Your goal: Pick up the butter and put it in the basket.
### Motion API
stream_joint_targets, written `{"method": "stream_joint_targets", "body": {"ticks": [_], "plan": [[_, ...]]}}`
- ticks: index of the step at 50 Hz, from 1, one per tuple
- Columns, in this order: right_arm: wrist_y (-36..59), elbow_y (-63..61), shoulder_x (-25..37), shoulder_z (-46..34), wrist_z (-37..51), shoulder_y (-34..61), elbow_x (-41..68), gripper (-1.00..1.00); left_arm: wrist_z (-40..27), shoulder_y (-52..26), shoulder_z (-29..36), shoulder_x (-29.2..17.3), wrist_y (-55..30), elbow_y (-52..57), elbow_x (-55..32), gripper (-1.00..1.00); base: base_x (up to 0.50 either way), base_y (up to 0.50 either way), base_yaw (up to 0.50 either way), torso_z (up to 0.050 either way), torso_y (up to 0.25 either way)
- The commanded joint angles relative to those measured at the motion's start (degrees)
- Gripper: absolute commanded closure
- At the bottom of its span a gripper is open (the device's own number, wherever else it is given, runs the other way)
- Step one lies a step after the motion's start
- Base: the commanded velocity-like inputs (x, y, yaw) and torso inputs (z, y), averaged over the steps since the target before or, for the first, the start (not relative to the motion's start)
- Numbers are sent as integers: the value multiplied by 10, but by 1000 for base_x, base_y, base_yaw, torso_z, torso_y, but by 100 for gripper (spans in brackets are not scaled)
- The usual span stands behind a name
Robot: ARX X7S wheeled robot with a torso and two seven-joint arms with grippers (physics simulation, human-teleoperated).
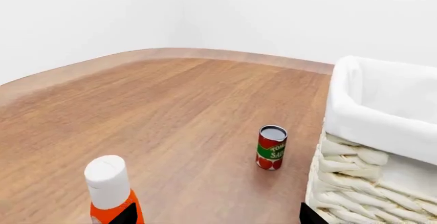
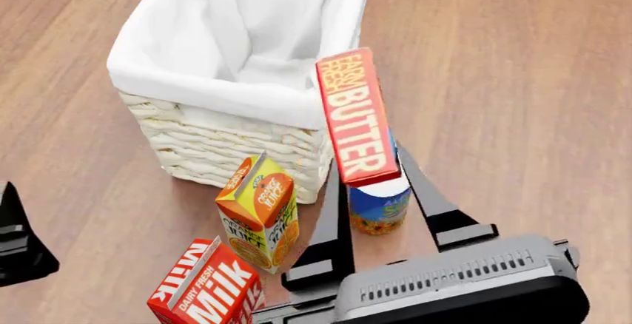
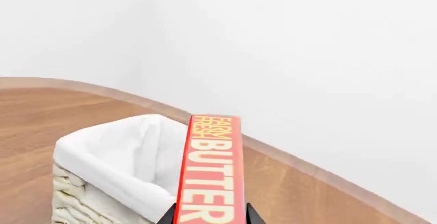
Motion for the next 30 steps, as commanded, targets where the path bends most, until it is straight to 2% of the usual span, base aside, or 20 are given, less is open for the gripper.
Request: {"method": "stream_joint_targets", "body": {"ticks": [1,18,26,30], "plan": [[-54,-25,133,27,103,73,141,100,-2,0,9,0,6,-6,4,-100,0,0,0,0,0],[-95,29,227,103,82,84,238,100,-5,-1,11,-3,13,-13,3,-100,0,0,0,0,1],[-138,84,253,132,43,61,259,100,-8,1,13,-4,14,-9,2,-100,0,0,0,1,1],[-132,111,255,139,23,83,280,100,-10,1,12,-4,13,-9,0,-100,0,0,0,0,2]]}}
